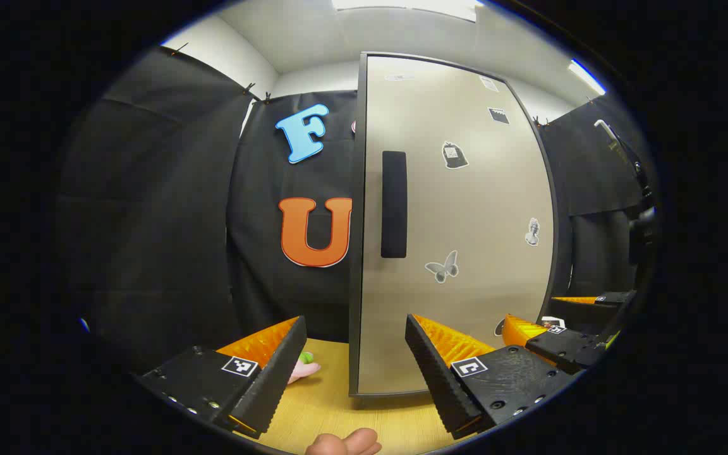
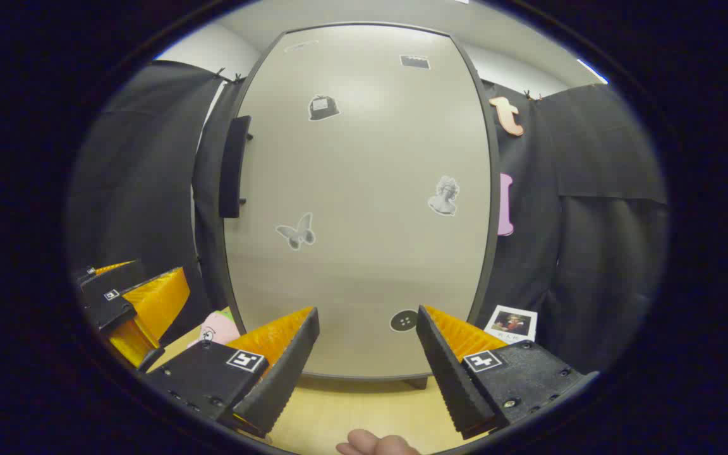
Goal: Open the cabinet door with the right hand, grasp the bottle in the cabinet with the left hand and place it on the coaster, then close the cabinet door with the right hand.
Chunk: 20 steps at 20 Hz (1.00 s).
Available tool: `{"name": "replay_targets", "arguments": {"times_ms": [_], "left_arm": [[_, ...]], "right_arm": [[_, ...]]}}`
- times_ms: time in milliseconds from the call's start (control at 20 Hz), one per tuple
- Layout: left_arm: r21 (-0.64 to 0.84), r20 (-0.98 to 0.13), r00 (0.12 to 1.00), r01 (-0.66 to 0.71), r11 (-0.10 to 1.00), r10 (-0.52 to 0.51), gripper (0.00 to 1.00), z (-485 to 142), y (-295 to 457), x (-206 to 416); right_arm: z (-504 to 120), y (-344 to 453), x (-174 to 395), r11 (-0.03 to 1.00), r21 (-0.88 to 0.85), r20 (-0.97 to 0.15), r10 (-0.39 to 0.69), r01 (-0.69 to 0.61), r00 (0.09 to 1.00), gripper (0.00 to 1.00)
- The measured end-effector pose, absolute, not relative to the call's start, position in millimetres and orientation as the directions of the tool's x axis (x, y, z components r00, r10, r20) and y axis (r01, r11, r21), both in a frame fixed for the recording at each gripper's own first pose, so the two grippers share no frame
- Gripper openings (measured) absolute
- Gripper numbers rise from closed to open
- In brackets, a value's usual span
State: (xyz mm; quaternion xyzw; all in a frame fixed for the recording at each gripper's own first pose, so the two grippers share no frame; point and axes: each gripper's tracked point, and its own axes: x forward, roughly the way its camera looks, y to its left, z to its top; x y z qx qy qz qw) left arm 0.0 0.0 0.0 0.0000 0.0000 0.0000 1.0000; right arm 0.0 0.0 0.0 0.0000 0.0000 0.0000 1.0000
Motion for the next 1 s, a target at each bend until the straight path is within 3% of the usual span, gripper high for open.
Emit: {"name": "replay_targets", "arguments": {"times_ms": [550,1000], "left_arm": [[-0.033,-0.019,1.0,-0.011,0.999,0.011,0.95,-11,9,3],[-0.039,-0.019,0.998,0.057,0.998,-0.058,0.95,-18,-6,13]], "right_arm": [[12,16,0,0.999,-0.029,0.03,0.02,-0.019,0.999,0.99],[16,5,1,0.999,-0.023,0.04,-0.022,0.023,0.999,0.99]]}}
